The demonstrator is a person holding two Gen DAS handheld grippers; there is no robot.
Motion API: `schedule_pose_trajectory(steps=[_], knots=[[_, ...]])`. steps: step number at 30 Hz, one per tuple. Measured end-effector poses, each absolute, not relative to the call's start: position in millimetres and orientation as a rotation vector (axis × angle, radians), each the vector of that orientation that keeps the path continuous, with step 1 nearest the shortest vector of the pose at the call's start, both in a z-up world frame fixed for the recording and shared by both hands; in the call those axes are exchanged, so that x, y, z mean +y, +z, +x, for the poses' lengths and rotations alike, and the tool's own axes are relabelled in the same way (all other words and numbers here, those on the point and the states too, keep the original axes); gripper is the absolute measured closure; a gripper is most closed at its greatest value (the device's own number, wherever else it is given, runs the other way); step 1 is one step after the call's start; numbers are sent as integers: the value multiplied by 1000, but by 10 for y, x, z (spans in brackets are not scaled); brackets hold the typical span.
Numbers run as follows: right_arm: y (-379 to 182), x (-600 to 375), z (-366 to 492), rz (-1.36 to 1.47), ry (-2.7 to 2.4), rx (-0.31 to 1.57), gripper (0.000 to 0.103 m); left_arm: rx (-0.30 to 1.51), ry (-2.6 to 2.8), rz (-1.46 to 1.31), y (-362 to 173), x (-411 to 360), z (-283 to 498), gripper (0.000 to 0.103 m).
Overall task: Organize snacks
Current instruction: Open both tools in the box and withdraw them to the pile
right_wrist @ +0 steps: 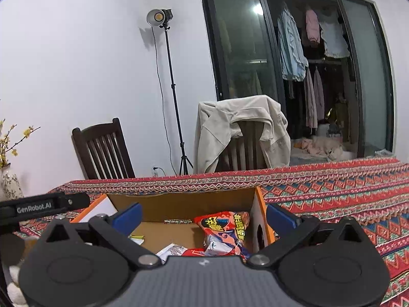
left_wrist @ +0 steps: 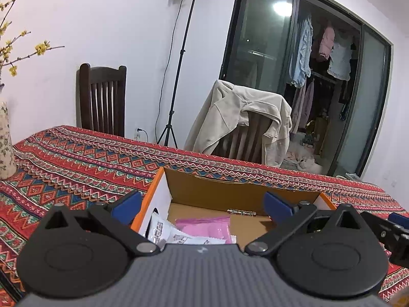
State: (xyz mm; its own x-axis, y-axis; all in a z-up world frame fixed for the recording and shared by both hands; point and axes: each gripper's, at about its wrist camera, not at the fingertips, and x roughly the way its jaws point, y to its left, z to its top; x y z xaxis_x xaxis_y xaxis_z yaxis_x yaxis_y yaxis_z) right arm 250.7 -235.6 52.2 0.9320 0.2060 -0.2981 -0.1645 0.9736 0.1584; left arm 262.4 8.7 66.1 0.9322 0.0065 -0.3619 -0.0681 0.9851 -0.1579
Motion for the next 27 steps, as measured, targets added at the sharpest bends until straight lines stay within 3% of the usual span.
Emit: schedule_pose_trajectory(steps=[27], knots=[[368, -2264, 1469, 107, 217, 325, 0, 429, -1, -138, 502, 332, 1547, 0]])
